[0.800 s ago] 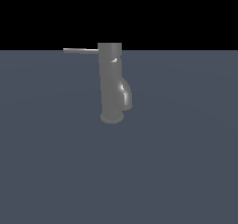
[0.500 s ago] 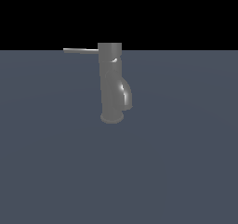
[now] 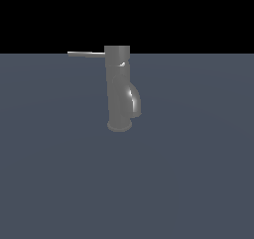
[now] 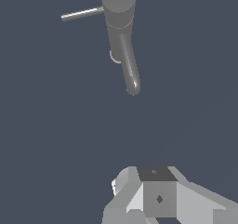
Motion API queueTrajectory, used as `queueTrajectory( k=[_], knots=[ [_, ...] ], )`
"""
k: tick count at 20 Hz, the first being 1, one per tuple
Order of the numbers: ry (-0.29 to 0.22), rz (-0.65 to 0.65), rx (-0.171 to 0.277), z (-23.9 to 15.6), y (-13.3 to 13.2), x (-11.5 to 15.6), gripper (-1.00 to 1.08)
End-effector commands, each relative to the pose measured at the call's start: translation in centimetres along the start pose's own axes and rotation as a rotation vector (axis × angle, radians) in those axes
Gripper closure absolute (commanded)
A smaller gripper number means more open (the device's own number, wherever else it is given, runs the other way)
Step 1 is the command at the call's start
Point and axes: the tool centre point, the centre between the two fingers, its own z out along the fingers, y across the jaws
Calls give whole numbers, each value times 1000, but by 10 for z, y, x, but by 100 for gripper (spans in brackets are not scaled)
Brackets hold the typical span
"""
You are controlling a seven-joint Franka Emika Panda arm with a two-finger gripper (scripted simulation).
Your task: Turn on the faucet by rotating a designated handle.
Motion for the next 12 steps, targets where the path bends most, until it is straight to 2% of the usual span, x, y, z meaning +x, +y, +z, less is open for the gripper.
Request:
queueTrajectory(
  k=[1, 12],
  knots=[
    [-1, 8, 4, 0, -1, 3, 108],
    [-20, 128, 55, 6, -11, 40, 108]
  ],
)
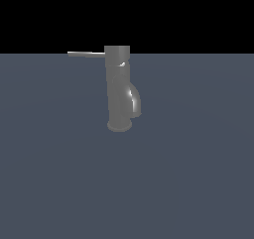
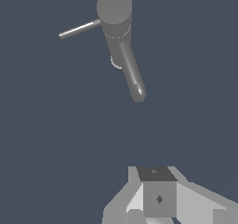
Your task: Turn on the faucet by rotating a designated handle.
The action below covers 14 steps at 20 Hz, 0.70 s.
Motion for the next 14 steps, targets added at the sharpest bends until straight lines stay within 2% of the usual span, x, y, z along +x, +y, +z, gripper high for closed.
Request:
queueTrajectory(
  k=[1, 8, 14],
  knots=[
    [-8, 41, 15, 3, -5, 12, 108],
    [-37, 195, 53, 17, -22, 55, 108],
    [-64, 339, 69, 36, -39, 93, 108]
  ],
)
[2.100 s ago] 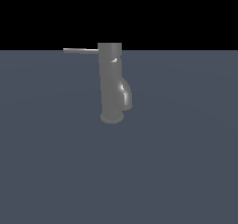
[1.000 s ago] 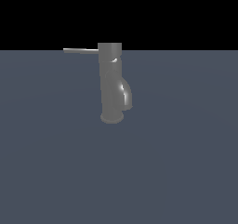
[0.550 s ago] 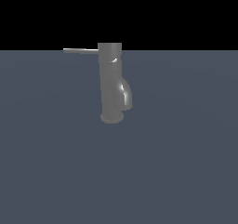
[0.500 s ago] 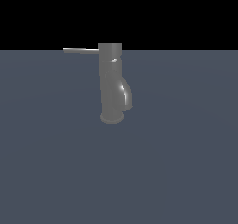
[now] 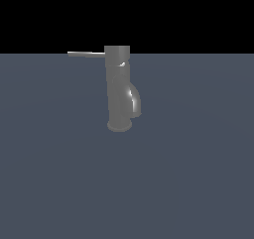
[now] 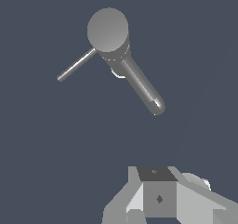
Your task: Turn on the faucet by rotating a designated handle.
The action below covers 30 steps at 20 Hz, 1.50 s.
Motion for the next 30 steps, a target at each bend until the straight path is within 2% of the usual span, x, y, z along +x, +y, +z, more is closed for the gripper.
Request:
queueTrajectory(
  k=[1, 9, 16, 23, 30],
  knots=[
    [-10, 62, 5, 9, -11, 13, 108],
    [-28, 262, 1, 42, -47, 54, 108],
    [-25, 438, -19, 78, -78, 85, 108],
    [1, 611, -46, 119, -109, 112, 108],
    [50, 771, -72, 160, -138, 134, 108]
  ],
)
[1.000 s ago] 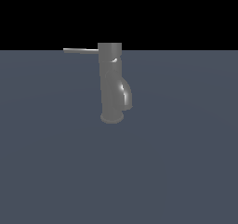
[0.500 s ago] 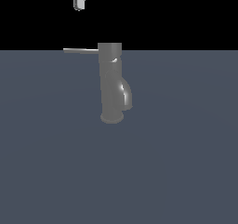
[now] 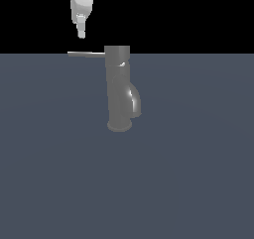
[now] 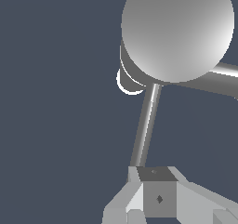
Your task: Turn on the faucet by rotating a designated handle.
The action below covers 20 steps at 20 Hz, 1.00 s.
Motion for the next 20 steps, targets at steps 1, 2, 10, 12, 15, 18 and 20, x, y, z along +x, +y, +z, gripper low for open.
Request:
queueTrajectory(
  k=[1, 2, 10, 12, 15, 18, 20],
  knots=[
    [19, 53, -1, 13, -12, -2, 108],
    [26, 71, -1, 18, -17, -3, 108],
    [71, 170, 3, 45, -39, -9, 108],
    [78, 183, 4, 48, -42, -10, 108],
    [83, 194, 5, 51, -45, -11, 108],
    [84, 196, 5, 52, -45, -11, 108],
    [84, 196, 5, 52, -45, -11, 108]
  ],
)
